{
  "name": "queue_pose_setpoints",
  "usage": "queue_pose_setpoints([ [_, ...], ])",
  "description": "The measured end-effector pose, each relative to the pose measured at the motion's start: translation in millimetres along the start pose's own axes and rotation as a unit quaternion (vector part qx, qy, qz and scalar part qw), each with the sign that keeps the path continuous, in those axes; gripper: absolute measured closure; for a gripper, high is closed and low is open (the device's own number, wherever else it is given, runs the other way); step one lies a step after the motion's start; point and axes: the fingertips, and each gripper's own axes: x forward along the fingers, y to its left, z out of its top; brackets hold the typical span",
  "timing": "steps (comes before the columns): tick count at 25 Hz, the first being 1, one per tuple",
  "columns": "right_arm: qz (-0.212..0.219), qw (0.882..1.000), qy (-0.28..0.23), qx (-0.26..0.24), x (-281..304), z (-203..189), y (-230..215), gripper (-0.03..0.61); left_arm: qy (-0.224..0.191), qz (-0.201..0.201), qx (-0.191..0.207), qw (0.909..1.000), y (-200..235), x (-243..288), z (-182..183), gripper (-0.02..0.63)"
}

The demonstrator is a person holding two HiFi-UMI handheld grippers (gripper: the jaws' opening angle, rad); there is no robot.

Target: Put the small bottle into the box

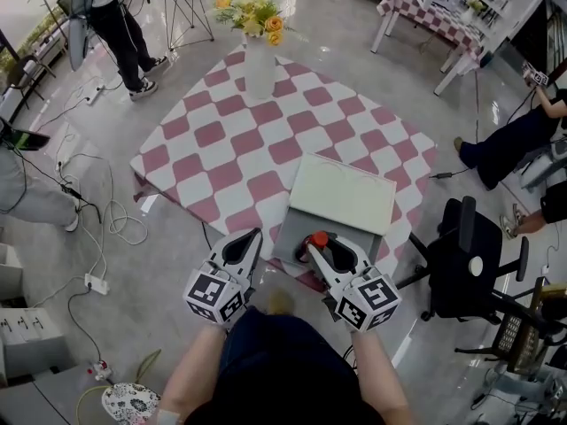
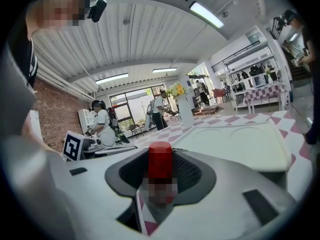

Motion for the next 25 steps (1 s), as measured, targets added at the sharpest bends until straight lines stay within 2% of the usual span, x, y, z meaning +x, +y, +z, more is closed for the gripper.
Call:
queue_pose_setpoints([
  [14, -0.021, 0.999, 0.025, -0.003, 19, -6, 0, 0.434, 0.024, -0.033, -0.005, 0.9992, 5, 14, -1, 0.604],
  [25, -0.014, 0.998, 0.047, -0.023, 38, -12, 1, 0.434, 0.035, -0.052, 0.000, 0.9980, 11, 26, -4, 0.604],
])
